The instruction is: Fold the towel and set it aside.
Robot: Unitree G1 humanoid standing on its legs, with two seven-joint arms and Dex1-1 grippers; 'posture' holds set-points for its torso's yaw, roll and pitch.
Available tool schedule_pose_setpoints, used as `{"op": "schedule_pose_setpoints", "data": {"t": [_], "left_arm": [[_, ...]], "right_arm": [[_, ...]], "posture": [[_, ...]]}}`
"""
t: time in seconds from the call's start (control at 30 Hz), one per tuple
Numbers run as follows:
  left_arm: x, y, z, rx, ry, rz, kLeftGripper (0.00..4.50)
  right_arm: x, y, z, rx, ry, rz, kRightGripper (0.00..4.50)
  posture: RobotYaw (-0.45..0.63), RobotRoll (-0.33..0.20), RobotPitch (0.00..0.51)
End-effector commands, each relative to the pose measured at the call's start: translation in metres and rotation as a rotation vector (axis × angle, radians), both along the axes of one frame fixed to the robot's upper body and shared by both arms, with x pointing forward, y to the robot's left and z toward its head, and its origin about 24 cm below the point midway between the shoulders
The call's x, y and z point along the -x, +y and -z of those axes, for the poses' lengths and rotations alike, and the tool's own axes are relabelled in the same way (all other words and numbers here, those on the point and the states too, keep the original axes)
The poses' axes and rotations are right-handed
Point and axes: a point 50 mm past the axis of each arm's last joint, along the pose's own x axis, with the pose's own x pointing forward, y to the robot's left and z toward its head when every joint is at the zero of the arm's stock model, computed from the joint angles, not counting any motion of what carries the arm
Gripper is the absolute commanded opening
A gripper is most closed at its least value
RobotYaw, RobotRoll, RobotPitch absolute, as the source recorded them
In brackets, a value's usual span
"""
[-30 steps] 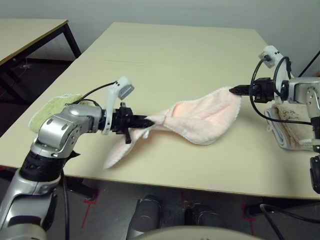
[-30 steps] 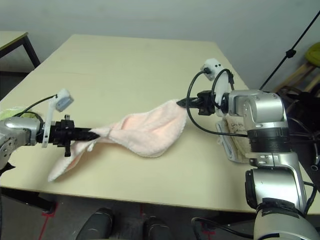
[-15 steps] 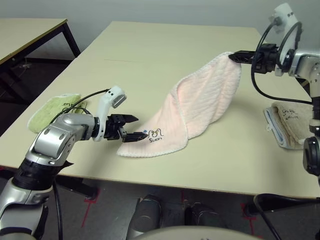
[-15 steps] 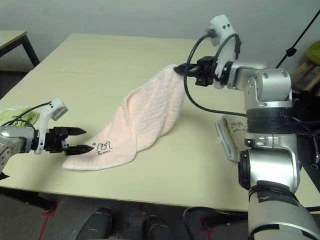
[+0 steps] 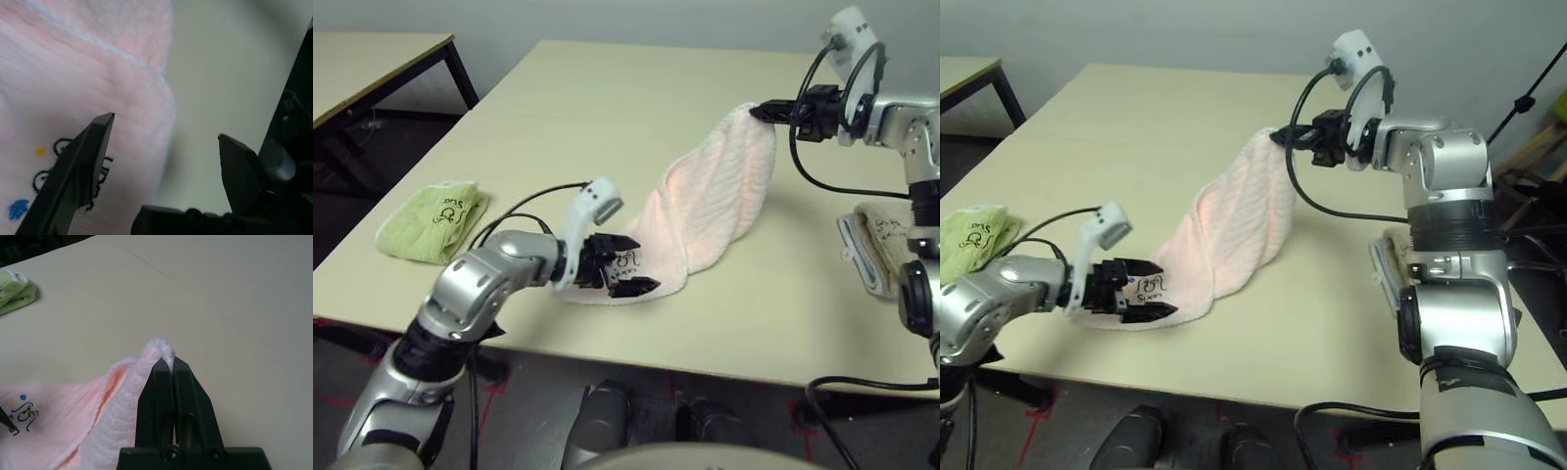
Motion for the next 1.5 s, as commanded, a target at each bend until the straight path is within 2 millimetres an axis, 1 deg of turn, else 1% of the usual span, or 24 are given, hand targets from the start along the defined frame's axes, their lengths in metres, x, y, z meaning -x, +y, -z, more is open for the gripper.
{"op": "schedule_pose_setpoints", "data": {"t": [0.03,0.1,0.3,0.4,0.63,0.67,0.7,0.8,0.83,0.87,1.03,1.07,1.17,1.3,1.5], "left_arm": [[-0.002,-0.006,0.013,-0.054,0.012,0.013,4.46],[-0.003,-0.01,0.014,-0.045,0.017,0.017,4.46],[-0.009,-0.015,0.013,-0.029,0.001,-0.019,4.46],[-0.009,-0.02,0.015,-0.016,0.007,-0.027,4.46],[-0.009,-0.026,0.022,-0.012,-0.005,-0.07,4.42],[-0.01,-0.026,0.023,-0.018,-0.011,-0.081,4.06],[-0.011,-0.025,0.025,-0.025,-0.015,-0.092,3.81],[-0.016,-0.023,0.029,-0.025,-0.018,-0.121,2.8],[-0.017,-0.023,0.03,-0.025,-0.02,-0.126,2.39],[-0.018,-0.022,0.03,-0.024,-0.021,-0.129,2.08],[-0.024,-0.019,0.029,-0.012,-0.023,-0.128,0.26],[-0.025,-0.018,0.028,-0.004,-0.02,-0.129,0.02],[-0.026,-0.016,0.02,0.035,-0.01,-0.127,0.02],[-0.027,-0.009,0.004,0.088,0.007,-0.12,0.02],[-0.031,0.014,-0.026,0.15,-0.013,-0.15,0.02]], "right_arm": [[-0.003,0.002,-0.012,0.019,-0.042,0.002,0.0],[-0.003,0.005,-0.026,0.004,-0.071,-0.012,0.0],[0.007,0.022,-0.054,-0.002,-0.099,-0.103,0.0],[0.009,0.026,-0.06,0.002,-0.108,-0.118,0.0],[0.01,0.027,-0.061,0.008,-0.112,-0.123,0.0],[0.01,0.027,-0.062,0.007,-0.113,-0.125,0.0],[0.01,0.028,-0.062,0.006,-0.114,-0.128,0.0],[0.009,0.028,-0.062,0.006,-0.116,-0.13,0.0],[0.008,0.028,-0.062,0.007,-0.116,-0.129,0.0],[0.007,0.028,-0.062,0.011,-0.121,-0.126,0.0],[0.003,0.027,-0.064,0.017,-0.135,-0.104,0.0],[0.002,0.026,-0.063,0.02,-0.134,-0.1,0.0],[0.001,0.024,-0.059,0.03,-0.132,-0.085,0.0],[0.003,0.018,-0.055,0.027,-0.124,-0.065,0.0],[0.011,0.005,-0.041,0.026,-0.086,-0.029,0.0]], "posture": [[0.25,0.0,0.129],[0.25,0.0,0.128],[0.24,0.0,0.123],[0.24,0.0,0.12],[0.24,0.0,0.116],[0.24,0.0,0.116],[0.24,0.0,0.116],[0.24,0.0,0.099],[0.24,0.0,0.099],[0.24,0.0,0.086],[0.22,0.0,0.07],[0.22,0.0,0.07],[0.2,0.0,0.065],[0.17,0.0,0.055],[0.16,0.0,0.055]]}}
